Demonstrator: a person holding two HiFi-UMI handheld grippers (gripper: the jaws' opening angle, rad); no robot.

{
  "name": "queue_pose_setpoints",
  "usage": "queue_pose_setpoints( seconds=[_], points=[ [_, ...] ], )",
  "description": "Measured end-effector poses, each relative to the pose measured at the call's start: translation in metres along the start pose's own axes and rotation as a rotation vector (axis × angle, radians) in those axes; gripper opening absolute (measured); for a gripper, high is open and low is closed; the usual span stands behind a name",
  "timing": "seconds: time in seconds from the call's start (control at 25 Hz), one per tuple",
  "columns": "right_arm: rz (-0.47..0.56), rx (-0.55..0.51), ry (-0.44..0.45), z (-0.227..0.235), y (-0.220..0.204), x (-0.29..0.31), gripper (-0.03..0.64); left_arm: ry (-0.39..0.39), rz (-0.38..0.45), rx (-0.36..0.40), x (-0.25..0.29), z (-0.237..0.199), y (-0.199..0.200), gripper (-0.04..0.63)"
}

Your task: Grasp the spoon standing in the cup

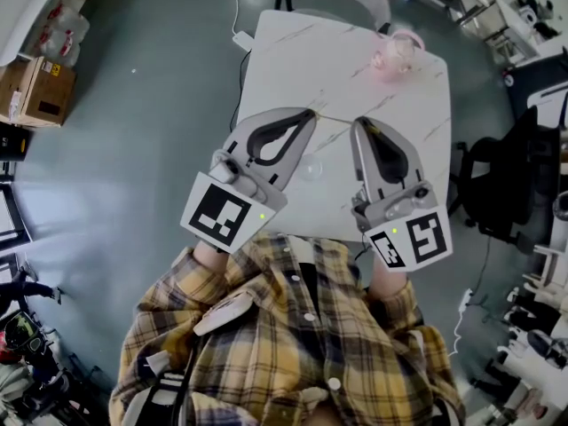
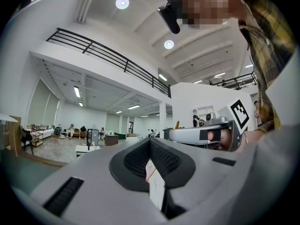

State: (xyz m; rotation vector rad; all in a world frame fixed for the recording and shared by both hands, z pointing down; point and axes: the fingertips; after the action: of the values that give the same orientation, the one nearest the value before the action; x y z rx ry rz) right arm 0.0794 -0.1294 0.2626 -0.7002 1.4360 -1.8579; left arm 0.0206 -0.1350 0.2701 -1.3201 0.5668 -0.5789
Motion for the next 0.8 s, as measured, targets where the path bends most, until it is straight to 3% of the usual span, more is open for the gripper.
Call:
queue_pose_setpoints(
  seconds=[0.4, 0.8],
  points=[
    [-0.010, 0.007, 0.000, 0.002, -0.002, 0.002, 0.032, -0.013, -0.015, 0.008, 0.002, 0.003, -0.004, 0.015],
    [-0.026, 0.012, 0.029, -0.002, -0.007, 0.004, 0.032, -0.074, -0.022, -0.009, -0.006, 0.014, -0.016, 0.015]
  ],
)
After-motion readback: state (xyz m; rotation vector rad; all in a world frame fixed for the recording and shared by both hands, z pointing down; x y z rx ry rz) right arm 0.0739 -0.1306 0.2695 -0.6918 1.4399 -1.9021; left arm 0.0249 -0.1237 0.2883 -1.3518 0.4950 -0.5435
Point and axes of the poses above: the fingertips, and each gripper's own axes: x forward along the fingers, z to its right, y out of its top, and after that the axes turned 12 degrees about x, right-handed
